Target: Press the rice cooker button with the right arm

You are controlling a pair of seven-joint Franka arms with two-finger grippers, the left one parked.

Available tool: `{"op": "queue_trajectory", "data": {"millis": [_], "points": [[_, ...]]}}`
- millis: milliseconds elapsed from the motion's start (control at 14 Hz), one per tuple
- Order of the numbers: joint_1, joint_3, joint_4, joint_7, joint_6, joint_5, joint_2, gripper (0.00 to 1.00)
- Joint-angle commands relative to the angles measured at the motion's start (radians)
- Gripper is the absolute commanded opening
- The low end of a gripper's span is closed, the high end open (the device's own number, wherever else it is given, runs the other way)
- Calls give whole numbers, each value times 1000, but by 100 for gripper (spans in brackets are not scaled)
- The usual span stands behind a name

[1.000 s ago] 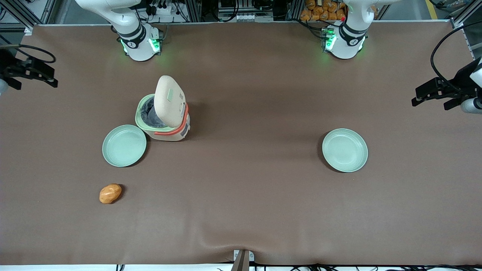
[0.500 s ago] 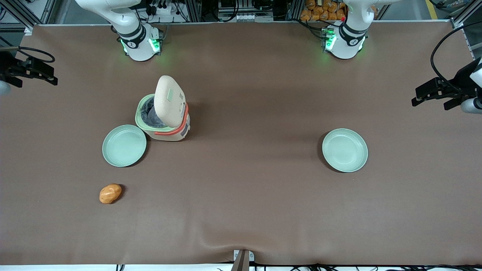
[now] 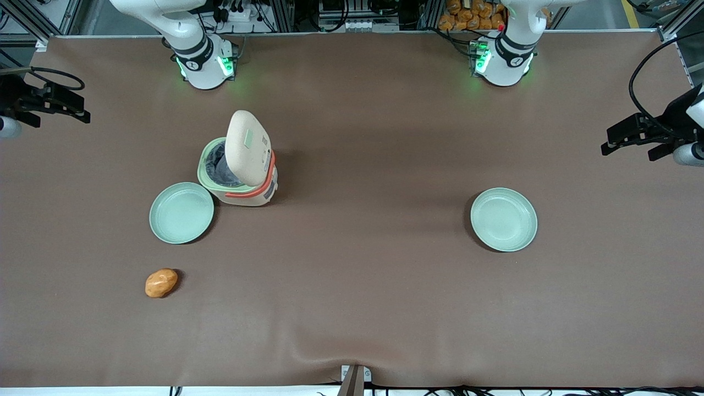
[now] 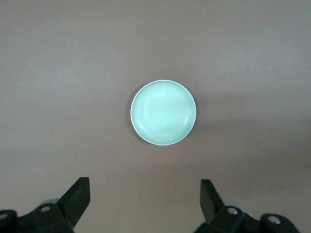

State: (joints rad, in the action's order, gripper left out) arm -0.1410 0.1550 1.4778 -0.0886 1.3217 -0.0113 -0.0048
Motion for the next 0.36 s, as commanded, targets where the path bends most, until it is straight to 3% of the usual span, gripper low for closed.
{"op": "queue_trajectory", "data": {"millis": [0,286], "points": [[3,1,6,-5,-6,-12,-9,100],[3,1,4,-5,-6,-10,-9,100]]}}
